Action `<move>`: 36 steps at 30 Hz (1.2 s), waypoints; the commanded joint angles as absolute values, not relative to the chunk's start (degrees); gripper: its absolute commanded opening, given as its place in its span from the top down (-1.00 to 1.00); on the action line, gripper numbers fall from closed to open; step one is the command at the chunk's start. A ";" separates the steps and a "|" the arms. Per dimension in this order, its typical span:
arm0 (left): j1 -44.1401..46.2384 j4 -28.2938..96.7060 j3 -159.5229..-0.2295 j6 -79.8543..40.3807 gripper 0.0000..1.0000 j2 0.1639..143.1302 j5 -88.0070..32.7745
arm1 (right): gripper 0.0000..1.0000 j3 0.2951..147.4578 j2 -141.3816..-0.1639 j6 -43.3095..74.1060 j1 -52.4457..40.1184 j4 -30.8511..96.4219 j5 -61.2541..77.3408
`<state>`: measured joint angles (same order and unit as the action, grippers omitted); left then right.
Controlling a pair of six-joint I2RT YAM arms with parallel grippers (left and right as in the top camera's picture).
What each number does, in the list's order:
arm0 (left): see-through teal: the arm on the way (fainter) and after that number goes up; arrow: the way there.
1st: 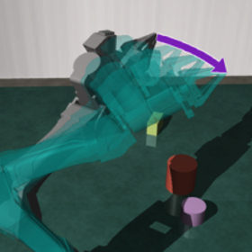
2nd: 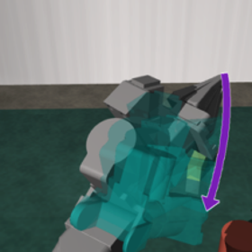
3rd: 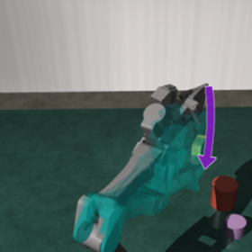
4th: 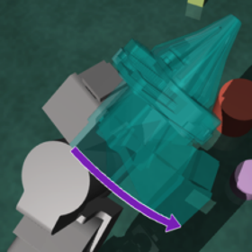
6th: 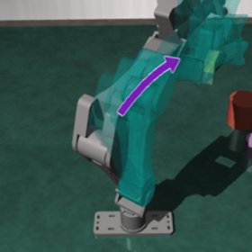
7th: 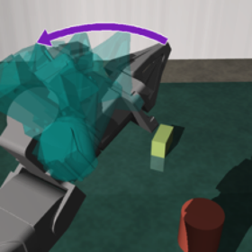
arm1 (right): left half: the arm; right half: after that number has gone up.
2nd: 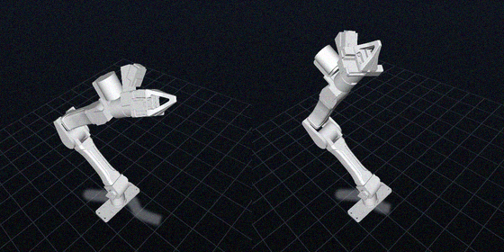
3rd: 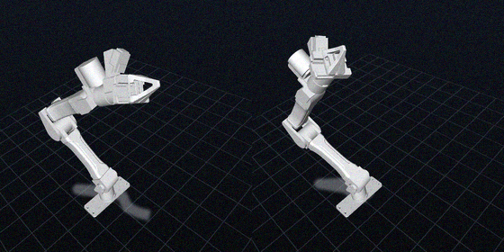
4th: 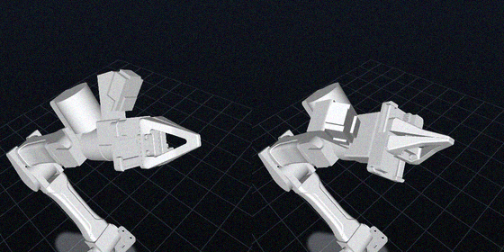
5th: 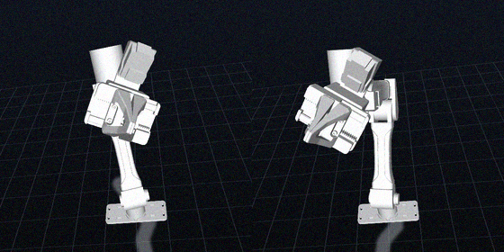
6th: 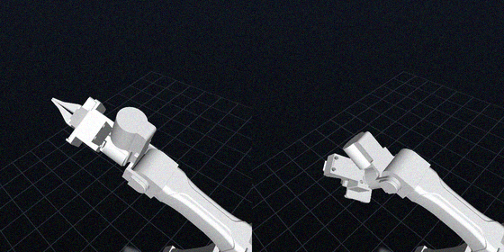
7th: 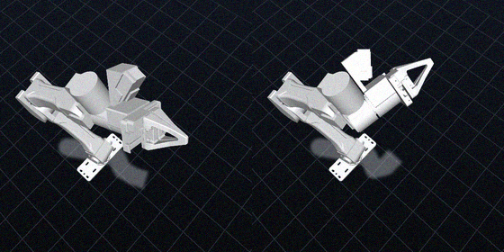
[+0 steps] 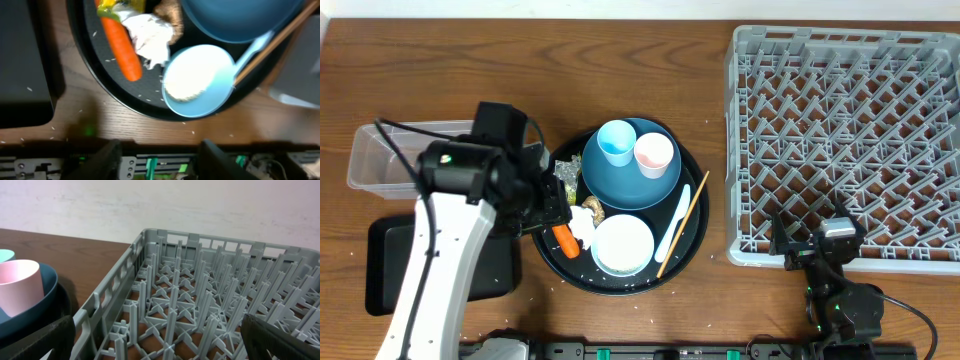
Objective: Sort waste into correct bins and load items into the dishwasher rack
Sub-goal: 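Reach the left gripper to the white tissue on the round tray and grasp it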
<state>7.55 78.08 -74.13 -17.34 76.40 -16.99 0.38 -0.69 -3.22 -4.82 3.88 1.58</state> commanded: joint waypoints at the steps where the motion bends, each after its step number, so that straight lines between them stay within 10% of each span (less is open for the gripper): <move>1: 7.49 75.26 -69.91 -24.16 0.03 76.62 -13.82 | -0.99 0.30 -0.38 -3.73 -4.47 4.10 1.93; 36: 20.60 40.97 -50.46 -40.51 -0.08 85.73 -1.87 | -0.99 0.30 -0.38 -3.73 -4.47 4.10 1.93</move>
<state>20.43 41.54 -50.54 -39.68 82.81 -3.88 0.38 -0.69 -3.22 -4.82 3.88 1.58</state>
